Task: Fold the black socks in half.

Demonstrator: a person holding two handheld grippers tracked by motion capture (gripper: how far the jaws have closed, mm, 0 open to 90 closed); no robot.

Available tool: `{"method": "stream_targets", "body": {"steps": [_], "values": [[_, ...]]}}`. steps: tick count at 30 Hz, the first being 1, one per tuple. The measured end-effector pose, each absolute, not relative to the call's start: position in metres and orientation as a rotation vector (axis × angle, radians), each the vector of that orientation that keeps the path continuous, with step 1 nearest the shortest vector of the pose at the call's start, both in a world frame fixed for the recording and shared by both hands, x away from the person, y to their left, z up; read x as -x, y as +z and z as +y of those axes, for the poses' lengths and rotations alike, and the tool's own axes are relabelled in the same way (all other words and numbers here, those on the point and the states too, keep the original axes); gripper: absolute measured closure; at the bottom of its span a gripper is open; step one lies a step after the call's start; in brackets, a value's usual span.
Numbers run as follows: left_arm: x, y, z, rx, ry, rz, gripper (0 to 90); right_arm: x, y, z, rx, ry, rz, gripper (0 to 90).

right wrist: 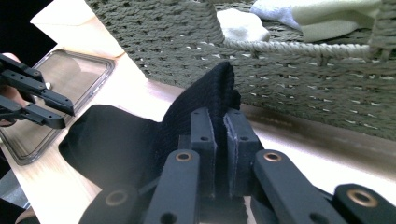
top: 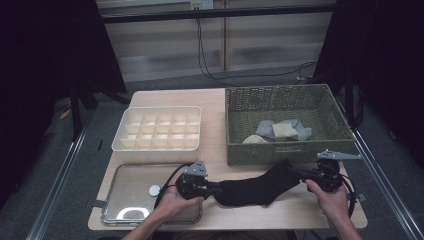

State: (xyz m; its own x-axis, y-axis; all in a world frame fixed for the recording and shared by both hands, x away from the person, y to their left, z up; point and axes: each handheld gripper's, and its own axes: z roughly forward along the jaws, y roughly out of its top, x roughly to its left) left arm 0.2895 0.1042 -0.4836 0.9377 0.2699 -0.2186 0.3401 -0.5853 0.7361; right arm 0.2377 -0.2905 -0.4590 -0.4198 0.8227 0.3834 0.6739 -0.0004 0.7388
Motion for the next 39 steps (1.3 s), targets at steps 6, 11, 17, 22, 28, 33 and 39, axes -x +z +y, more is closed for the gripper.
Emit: {"method": "stream_targets", "body": {"steps": [6,11,17,22,28,33,39], "values": [[-0.287,-0.494,0.096,-2.282,-0.099,0.411,69.7,-0.238,-0.453,-0.283,-1.567,1.421,2.103,83.6],[-0.286,-0.495,0.095,-2.289,-0.087,0.415,67.9,-0.238,-0.449,-0.275,-1.545,1.445,2.118,83.6],[-0.285,-0.497,0.093,-2.277,-0.075,0.418,65.9,-0.239,-0.442,-0.266,-1.513,1.478,2.129,83.6],[-0.286,-0.498,0.093,-2.265,-0.082,0.421,65.7,-0.242,-0.436,-0.256,-1.485,1.495,2.151,83.5],[-0.286,-0.498,0.092,-2.264,-0.087,0.42,63.8,-0.244,-0.43,-0.242,-1.446,1.516,2.186,83.4],[-0.285,-0.498,0.091,-2.27,-0.076,0.416,63.9,-0.248,-0.43,-0.229,-1.431,1.532,2.214,83.3],[-0.288,-0.498,0.086,-2.271,-0.074,0.425,63.8,-0.254,-0.433,-0.209,-1.395,1.525,2.27,83.2]]}}
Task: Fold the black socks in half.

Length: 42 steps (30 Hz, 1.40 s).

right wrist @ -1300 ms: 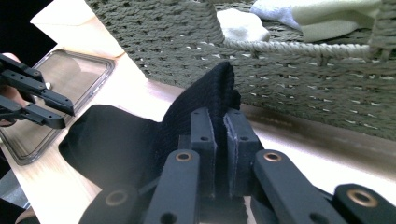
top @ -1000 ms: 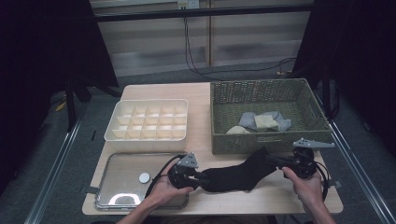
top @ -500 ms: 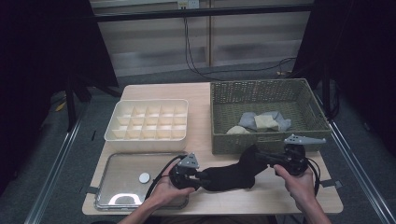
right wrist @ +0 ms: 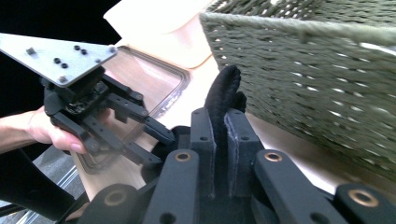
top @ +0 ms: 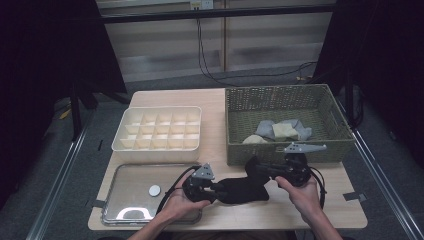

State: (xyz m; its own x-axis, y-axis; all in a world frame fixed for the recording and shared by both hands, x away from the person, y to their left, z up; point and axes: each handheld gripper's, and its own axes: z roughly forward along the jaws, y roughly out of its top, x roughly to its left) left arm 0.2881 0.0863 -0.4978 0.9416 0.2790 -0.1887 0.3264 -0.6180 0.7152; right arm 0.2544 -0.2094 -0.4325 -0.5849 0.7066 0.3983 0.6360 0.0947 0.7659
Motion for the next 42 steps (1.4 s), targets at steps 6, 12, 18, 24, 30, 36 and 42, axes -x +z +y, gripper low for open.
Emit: {"method": "stream_targets", "body": {"steps": [6,12,18,24,30,36,42], "values": [[-0.287,-0.498,0.084,-2.268,-0.069,0.412,62.4,-0.261,-0.433,-0.196,-1.371,1.514,2.304,83.2],[-0.286,-0.497,0.084,-2.28,-0.059,0.405,62.7,-0.266,-0.444,-0.176,-1.342,1.48,2.363,83.0],[-0.287,-0.497,0.084,-2.28,-0.065,0.398,62.6,-0.271,-0.462,-0.164,-1.361,1.429,2.415,82.9],[-0.287,-0.497,0.084,-2.277,-0.075,0.398,61.5,-0.277,-0.476,-0.153,-1.362,1.364,2.447,82.4],[-0.285,-0.493,0.088,-2.261,-0.071,0.399,58.5,-0.274,-0.474,-0.149,-1.351,1.414,2.454,78.8],[-0.282,-0.489,0.094,-2.248,-0.079,0.41,53.0,-0.268,-0.461,-0.153,-1.32,1.5,2.43,70.8],[-0.281,-0.488,0.1,-2.246,-0.076,0.423,50.3,-0.265,-0.457,-0.158,-1.313,1.519,2.426,68.1]]}}
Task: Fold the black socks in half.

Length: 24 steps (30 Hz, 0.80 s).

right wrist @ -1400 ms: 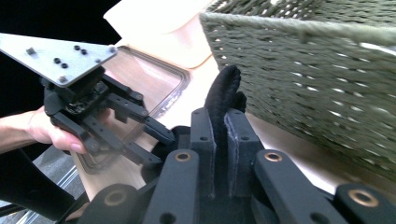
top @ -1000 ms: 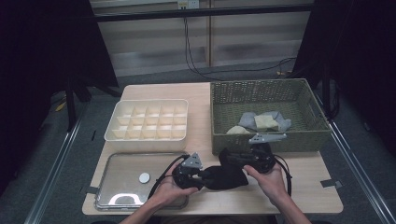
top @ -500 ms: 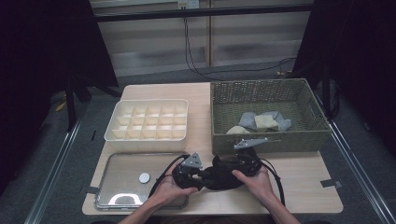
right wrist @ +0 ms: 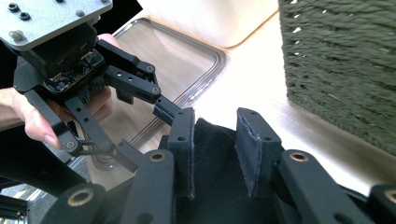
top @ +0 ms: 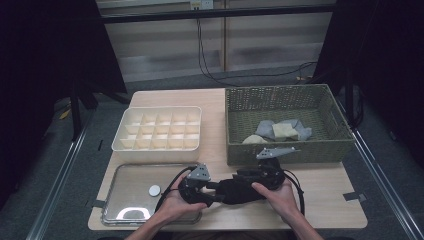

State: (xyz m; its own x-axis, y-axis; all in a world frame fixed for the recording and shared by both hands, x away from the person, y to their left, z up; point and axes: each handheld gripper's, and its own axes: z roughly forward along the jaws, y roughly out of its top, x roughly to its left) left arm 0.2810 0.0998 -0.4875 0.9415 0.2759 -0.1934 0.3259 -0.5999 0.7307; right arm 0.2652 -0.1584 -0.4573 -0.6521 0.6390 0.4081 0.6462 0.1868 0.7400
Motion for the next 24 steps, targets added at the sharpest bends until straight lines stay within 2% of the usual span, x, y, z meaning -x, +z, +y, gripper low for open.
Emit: {"method": "stream_targets", "body": {"steps": [5,13,16,20,24], "values": [[-0.278,-0.482,0.104,-2.228,-0.085,0.418,49.9,-0.263,-0.467,-0.158,1.3,-1.442,-2.433,68.6],[-0.279,-0.487,0.102,-2.248,-0.111,0.416,51.7,-0.262,-0.49,-0.138,1.243,-1.285,-2.518,59.1],[-0.281,-0.494,0.099,-2.276,-0.113,0.419,54.6,-0.262,-0.493,-0.134,1.225,-1.255,-2.551,64.3],[-0.281,-0.494,0.099,-2.291,-0.104,0.413,57.6,-0.263,-0.494,-0.131,1.23,-1.262,-2.529,82.2],[-0.281,-0.495,0.098,-2.284,-0.098,0.408,59.3,-0.265,-0.49,-0.132,1.236,-1.294,-2.511,85.9]]}}
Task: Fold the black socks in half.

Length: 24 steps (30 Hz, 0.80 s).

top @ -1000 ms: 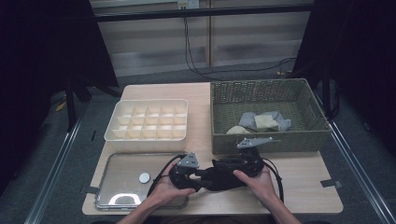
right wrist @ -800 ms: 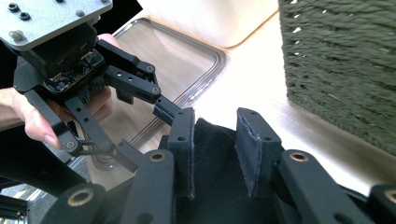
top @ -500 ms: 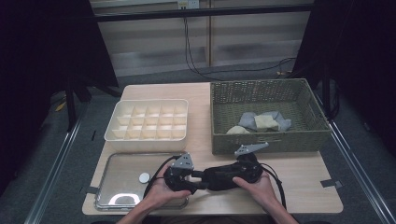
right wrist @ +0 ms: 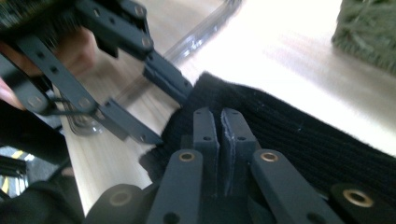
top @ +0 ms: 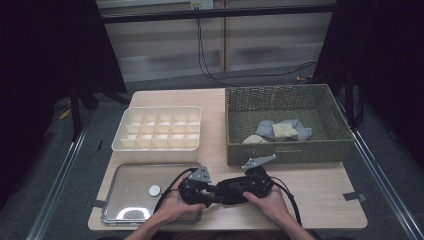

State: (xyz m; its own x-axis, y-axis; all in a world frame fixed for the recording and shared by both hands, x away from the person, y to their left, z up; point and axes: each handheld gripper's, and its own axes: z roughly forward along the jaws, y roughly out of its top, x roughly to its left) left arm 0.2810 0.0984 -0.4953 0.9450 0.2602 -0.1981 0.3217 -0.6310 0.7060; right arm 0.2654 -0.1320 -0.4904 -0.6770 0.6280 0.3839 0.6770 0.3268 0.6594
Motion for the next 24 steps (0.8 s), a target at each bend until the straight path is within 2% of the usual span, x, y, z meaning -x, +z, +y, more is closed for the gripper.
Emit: {"method": "stream_targets", "body": {"steps": [8,14,21,24], "values": [[-0.282,-0.498,0.091,-2.295,-0.101,0.406,59.3,-0.269,-0.485,-0.124,1.225,-1.355,-2.461,86.2],[-0.282,-0.494,0.096,-2.279,-0.115,0.414,51.6,-0.268,-0.493,-0.127,1.243,-1.321,-2.508,84.6],[-0.282,-0.483,0.104,-2.217,-0.12,0.429,50.4,-0.265,-0.487,-0.132,1.258,-1.356,-2.481,64.1],[-0.282,-0.478,0.107,-2.2,-0.111,0.435,51.4,-0.264,-0.484,-0.14,1.284,-1.364,-2.483,58.6]]}}
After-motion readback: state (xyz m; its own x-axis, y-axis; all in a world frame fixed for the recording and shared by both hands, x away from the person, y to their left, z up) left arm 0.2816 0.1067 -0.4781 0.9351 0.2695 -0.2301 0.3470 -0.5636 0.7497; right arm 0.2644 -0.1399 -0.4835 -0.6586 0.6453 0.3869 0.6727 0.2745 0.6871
